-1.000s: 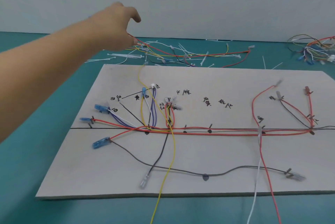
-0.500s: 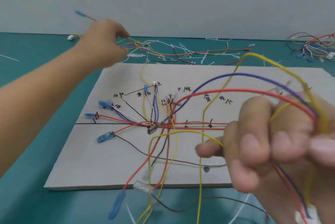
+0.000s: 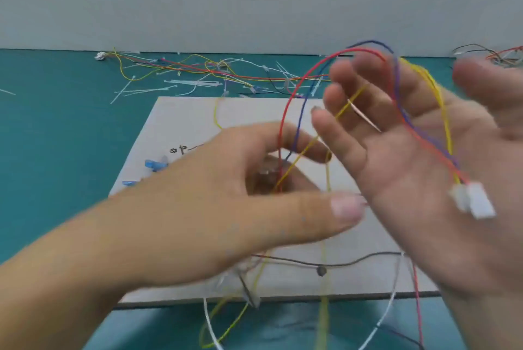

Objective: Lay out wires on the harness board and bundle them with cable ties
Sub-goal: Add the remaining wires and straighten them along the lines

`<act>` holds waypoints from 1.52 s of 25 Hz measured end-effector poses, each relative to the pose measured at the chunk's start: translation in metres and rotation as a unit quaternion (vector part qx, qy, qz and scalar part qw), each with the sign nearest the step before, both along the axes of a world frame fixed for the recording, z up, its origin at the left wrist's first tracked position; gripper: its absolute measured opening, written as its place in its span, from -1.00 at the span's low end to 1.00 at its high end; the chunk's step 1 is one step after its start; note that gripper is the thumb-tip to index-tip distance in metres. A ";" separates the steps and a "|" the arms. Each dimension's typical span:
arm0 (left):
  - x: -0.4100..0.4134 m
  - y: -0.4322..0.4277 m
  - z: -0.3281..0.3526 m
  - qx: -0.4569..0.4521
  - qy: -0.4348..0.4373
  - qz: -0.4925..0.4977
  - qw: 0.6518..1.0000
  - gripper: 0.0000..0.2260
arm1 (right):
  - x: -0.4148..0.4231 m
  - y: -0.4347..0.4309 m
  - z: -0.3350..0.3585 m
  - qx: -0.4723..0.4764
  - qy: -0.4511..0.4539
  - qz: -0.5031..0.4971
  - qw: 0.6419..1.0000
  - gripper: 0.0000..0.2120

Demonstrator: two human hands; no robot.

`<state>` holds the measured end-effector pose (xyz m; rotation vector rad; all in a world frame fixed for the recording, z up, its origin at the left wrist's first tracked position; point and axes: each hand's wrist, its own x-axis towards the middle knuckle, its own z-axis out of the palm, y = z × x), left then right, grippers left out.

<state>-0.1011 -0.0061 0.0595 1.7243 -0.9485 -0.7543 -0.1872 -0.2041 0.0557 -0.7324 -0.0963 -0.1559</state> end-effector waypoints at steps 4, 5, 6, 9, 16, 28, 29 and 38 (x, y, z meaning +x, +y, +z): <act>-0.008 0.000 -0.012 -0.054 0.129 0.041 0.989 -0.95 | 0.017 -0.009 0.001 -0.009 0.022 -0.007 1.000 -0.40; -0.005 -0.004 -0.011 -0.056 0.160 0.055 0.984 -0.98 | 0.021 -0.010 0.003 -0.031 0.040 -0.023 0.998 -0.40; -0.001 -0.007 -0.012 -0.065 0.178 0.072 0.979 -0.90 | 0.023 -0.009 0.003 -0.050 0.057 -0.041 0.996 -0.41; 0.002 -0.018 -0.009 -0.067 0.175 0.159 0.969 -0.75 | 0.029 -0.004 0.001 -0.191 0.138 -0.063 0.970 -0.45; 0.002 -0.041 -0.013 0.048 -0.298 0.190 0.934 -0.82 | 0.047 0.046 0.001 -0.170 0.129 -0.148 0.966 -0.57; -0.030 -0.039 -0.029 -0.087 0.010 0.169 0.982 -0.78 | 0.033 0.017 0.071 0.018 -0.100 0.033 0.994 -0.88; -0.031 -0.039 -0.030 -0.096 0.009 0.185 0.978 -0.91 | 0.032 0.012 0.070 -0.027 -0.093 -0.010 0.995 -0.88; 0.009 -0.045 -0.013 -0.207 0.014 0.280 0.937 -0.78 | 0.026 0.004 0.013 -0.528 0.100 -0.074 0.840 -0.70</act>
